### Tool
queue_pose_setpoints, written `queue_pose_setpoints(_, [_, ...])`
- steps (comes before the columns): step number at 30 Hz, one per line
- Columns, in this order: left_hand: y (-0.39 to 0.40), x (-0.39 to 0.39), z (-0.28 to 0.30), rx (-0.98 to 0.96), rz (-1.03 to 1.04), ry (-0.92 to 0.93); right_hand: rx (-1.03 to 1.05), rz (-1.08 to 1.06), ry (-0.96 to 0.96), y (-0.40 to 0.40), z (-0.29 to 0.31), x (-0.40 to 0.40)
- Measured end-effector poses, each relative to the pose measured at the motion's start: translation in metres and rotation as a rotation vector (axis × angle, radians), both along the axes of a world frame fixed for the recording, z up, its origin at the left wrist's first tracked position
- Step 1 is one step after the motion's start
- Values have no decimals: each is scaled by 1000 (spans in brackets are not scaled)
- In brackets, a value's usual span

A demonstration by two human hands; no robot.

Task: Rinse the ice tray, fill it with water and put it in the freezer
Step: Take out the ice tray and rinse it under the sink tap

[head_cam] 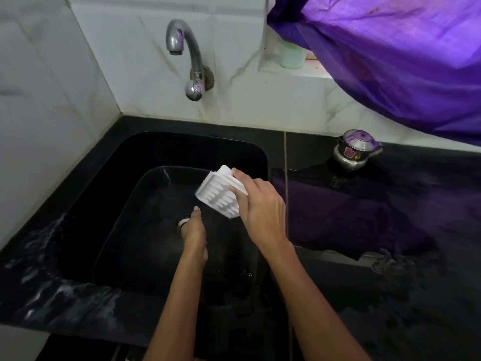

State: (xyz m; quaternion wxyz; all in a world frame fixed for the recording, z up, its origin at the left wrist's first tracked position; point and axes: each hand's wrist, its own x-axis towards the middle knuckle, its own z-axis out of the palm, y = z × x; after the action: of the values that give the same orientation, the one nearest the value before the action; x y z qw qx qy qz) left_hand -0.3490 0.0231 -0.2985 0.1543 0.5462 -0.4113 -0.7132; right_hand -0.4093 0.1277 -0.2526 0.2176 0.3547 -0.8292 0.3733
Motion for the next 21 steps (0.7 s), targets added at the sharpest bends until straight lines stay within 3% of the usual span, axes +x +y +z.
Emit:
queue_pose_setpoints(5, [22,-8,11,-103,113,-29,-72,29,-77,36,20,-14])
queue_pose_setpoints(9, [50,-22,20,-195,104,-27,-404,-125,-445,88,30,-42])
queue_pose_setpoints(13, [93,-39,35,-348,14,185,-522,-250,-783,151,20,-83])
queue_pose_setpoints(17, [129,-53,31,-395,-79,240,-397,-372,-960,206,-8,-108])
queue_pose_setpoints(21, [152,-61,15,-356,-87,107,24,-528,-865,250,-31,-127])
